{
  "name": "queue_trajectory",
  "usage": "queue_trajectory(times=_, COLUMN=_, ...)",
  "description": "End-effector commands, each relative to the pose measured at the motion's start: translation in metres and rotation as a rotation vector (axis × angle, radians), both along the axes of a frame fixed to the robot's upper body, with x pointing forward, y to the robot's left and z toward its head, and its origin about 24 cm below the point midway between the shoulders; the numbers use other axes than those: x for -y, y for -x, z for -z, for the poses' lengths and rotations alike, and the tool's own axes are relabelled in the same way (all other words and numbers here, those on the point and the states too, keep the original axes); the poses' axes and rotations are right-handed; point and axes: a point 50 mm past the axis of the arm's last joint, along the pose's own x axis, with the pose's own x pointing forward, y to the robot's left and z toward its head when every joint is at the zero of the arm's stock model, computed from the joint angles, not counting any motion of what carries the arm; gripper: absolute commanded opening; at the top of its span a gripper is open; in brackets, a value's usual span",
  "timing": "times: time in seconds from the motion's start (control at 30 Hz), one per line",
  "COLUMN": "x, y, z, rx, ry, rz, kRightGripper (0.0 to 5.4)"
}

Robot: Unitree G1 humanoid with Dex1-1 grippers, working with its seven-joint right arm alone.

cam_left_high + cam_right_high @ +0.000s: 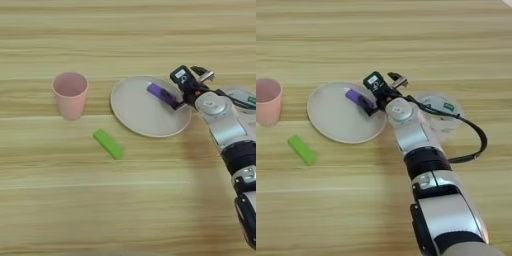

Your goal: Move the objects on the table

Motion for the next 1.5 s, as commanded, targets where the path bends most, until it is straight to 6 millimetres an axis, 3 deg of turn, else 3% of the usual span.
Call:
queue_trajectory(times=0.03, x=0.004, y=-0.020, z=-0.050, rx=0.184, ry=0.055, rz=0.024, kRightGripper=5.38)
queue_trajectory(times=0.53, x=0.003, y=-0.020, z=-0.040, rx=0.129, ry=0.034, rz=0.013, kRightGripper=5.38)
queue_trajectory(times=1.13, x=-0.023, y=-0.005, z=-0.027, rx=-0.027, ry=-0.064, rz=-0.161, kRightGripper=5.38)
queue_trajectory(times=1.5, x=-0.016, y=-0.007, z=-0.028, rx=-0.002, ry=-0.027, rz=-0.118, kRightGripper=5.38)
